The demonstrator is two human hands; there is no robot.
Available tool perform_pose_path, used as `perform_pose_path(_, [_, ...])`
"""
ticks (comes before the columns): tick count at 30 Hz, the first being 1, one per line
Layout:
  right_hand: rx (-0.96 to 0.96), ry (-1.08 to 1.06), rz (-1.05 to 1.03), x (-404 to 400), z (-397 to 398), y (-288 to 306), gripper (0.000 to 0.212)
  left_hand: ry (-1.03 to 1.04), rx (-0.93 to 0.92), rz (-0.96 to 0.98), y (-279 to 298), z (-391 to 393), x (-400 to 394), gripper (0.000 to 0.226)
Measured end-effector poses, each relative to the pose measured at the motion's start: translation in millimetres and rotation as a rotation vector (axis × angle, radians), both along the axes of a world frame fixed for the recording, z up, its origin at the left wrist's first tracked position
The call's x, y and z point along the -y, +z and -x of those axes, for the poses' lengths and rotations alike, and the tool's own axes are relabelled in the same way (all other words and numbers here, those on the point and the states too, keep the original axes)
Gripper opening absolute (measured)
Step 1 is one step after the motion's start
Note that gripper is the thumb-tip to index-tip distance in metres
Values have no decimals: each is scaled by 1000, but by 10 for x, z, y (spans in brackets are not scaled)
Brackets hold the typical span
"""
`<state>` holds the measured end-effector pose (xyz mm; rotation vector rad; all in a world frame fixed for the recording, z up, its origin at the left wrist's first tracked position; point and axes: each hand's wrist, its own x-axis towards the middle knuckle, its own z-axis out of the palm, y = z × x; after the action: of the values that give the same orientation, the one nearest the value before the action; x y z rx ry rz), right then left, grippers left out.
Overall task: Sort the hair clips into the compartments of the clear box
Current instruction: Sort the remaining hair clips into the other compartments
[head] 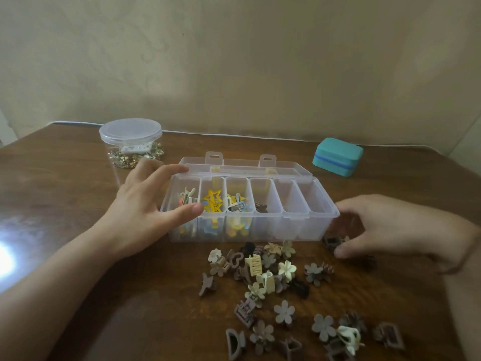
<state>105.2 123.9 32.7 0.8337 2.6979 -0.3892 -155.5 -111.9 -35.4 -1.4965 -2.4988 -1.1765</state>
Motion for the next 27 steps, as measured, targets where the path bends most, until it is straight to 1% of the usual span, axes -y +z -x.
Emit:
perform_pose_path(4, [37,-19,20,-21,31,-70,25,-60,-109,-22,19,-44,5,85])
perform_pose_path(6, [25,-2,-5,-44,-7,-35,21,-95,-112,-24,25,-60,6,84])
perform_pose_path(10, [-40,-11,18,-94,-107,59,15,-111,-123,-60,41,-61,17,84])
perform_pose_path(11, [-105,-27,-17,-128,-141,88,15,-123,-138,-60,44,-70,16,84])
perform_pose_path(12, [-211,-59,-74,-158,-170,116,15,-140,-157,-58,47,-81,12,83])
perform_pose_path(14, [-534,-137,-200,-160,-181,148,18,-179,-191,-59,41,-103,-1,79])
perform_pose_path(15, [-722,-150,-208,-102,-143,141,19,-194,-196,-59,37,-113,-6,76])
perform_pose_path(16, [-890,-129,-174,-1,-77,124,19,-205,-192,-59,34,-123,-9,73])
perform_pose_path(17, [-998,-83,-130,117,4,96,18,-212,-181,-59,31,-128,-11,72])
perform_pose_path(18, [-1041,-29,-95,252,88,58,19,-218,-166,-58,31,-133,-12,71])
perform_pose_path(19, [-1030,25,-77,374,162,1,20,-221,-150,-53,25,-129,-12,71])
perform_pose_path(20, [-978,72,-88,466,219,-68,23,-214,-138,-45,20,-122,-12,74])
perform_pose_path(22, [-875,134,-179,542,290,-188,30,-143,-113,-18,10,-82,-7,89])
perform_pose_path(24, [-843,131,-226,543,325,-257,38,-33,-76,29,3,-34,-2,103])
perform_pose_path(26, [-834,129,-235,545,339,-264,48,5,-17,104,-17,-10,-2,107])
perform_pose_path(27, [-837,135,-240,536,329,-244,52,-10,39,134,-27,-10,-5,104])
